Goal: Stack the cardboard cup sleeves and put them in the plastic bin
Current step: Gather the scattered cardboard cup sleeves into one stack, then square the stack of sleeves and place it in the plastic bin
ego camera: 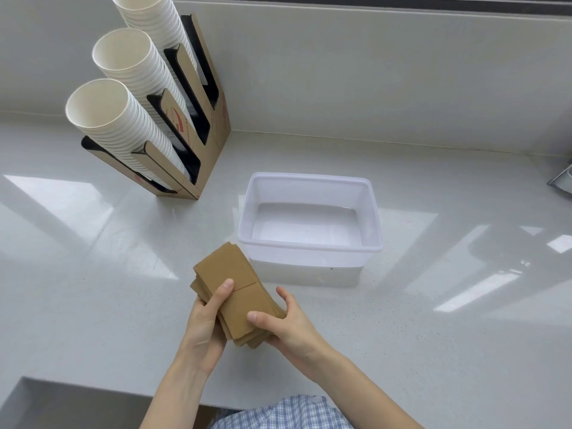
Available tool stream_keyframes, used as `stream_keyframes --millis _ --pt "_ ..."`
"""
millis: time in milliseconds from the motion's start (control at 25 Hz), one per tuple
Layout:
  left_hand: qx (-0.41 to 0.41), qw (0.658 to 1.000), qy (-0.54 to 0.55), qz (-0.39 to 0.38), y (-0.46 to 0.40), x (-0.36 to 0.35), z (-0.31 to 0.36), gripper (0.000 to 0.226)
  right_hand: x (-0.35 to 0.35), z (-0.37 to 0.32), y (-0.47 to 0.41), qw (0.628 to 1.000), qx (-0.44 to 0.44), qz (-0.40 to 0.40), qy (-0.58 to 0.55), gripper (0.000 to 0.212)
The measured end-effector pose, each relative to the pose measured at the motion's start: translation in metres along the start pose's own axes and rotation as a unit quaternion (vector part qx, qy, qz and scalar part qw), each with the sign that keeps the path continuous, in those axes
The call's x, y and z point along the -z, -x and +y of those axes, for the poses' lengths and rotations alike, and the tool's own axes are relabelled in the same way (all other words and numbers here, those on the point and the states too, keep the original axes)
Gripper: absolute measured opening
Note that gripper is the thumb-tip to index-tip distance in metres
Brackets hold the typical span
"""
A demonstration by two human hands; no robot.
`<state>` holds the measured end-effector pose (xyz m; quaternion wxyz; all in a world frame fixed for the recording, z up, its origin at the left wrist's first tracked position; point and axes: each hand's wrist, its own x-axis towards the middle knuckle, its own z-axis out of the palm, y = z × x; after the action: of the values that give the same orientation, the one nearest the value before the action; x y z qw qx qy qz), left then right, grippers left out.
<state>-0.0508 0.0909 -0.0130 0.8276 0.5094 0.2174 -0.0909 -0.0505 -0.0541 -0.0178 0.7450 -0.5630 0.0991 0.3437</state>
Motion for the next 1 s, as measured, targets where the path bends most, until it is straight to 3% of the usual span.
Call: stream_keyframes --millis 120,160,400,600,760,1000 --pt "-0.002 0.999 -0.029 -0.043 0.000 0.009 0.000 0.096 0.008 0.002 0.000 1.000 0.012 0.023 0.002 0.109" --pt "-0.001 0.997 -0.038 -0.065 0.000 0.012 0.001 0.101 0.011 0.001 0.001 0.999 0.018 0.027 0.012 0.109" --pt "-0.008 0.981 -0.149 -0.122 -0.005 0.025 0.008 0.104 0.034 -0.009 0.009 0.988 0.065 0.065 0.123 0.099" --pt "-0.031 0.910 -0.372 -0.179 -0.015 0.010 0.008 0.084 0.065 -0.020 0.017 0.961 0.124 0.094 0.227 0.097" --pt "-0.076 0.886 -0.411 -0.202 -0.031 -0.012 -0.011 0.068 0.078 -0.017 0.020 0.943 0.149 0.131 0.269 0.098" --pt "-0.125 0.822 -0.524 -0.184 -0.041 -0.030 -0.034 0.105 0.093 0.009 0.017 0.941 0.154 0.169 0.249 0.097"
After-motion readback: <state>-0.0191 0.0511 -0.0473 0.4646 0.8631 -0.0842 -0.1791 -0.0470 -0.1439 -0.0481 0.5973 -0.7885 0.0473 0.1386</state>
